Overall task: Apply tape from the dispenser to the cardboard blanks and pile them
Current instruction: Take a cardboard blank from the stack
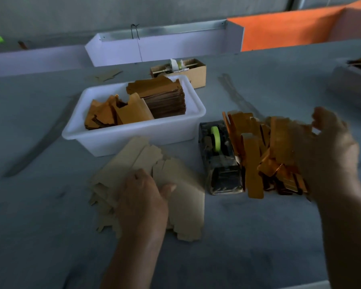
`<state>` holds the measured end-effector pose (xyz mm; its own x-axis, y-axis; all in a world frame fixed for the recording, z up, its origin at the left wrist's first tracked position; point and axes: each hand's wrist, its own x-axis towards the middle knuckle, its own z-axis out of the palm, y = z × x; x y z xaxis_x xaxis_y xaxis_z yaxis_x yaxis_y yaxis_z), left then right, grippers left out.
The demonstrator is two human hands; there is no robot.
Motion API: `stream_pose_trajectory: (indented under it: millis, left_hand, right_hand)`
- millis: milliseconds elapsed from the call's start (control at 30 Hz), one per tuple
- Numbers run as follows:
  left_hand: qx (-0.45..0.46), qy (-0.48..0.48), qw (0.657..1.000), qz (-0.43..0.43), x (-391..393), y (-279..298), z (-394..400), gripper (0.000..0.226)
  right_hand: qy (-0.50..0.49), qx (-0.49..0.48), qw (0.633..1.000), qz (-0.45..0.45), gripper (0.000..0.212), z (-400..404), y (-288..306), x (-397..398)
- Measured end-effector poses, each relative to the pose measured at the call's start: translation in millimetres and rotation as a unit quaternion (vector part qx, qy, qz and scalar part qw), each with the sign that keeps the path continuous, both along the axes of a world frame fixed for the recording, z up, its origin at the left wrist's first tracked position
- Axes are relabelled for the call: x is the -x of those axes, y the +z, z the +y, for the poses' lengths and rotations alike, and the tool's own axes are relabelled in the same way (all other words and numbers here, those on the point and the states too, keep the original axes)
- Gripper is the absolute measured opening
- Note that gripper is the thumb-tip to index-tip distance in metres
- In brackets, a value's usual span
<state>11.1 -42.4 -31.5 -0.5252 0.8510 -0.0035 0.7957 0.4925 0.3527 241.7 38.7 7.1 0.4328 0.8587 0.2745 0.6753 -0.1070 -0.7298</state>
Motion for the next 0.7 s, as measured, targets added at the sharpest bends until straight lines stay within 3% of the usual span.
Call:
stream_pose_trajectory:
  millis: [67,200,367,500,700]
  left_hand:
    - [-0.032,0.015,0.997,-0.071,5,1,2,0.039]
    - [-0.058,0.028,0.989,-0.131,14,7,2,0.023]
    - [-0.078,0.014,0.992,-0.098,13,10,-4,0.018]
    - [-0.143,-0.002,0.984,-0.102,11,14,-12,0.010]
    - [-0.182,0.017,0.965,-0.186,20,24,-15,0.010]
  right_hand:
    - [0.013,-0.016,1.000,-0.012,0.047,-13,-7,3]
    - [0.096,-0.017,0.995,0.023,0.034,-41,-23,11]
    - [0.078,-0.082,0.994,-0.004,0.030,-62,-20,15]
    - [0.093,-0.117,0.989,0.011,0.024,-71,-12,18]
    - [0.177,-0.067,0.979,0.082,0.016,-88,-19,41]
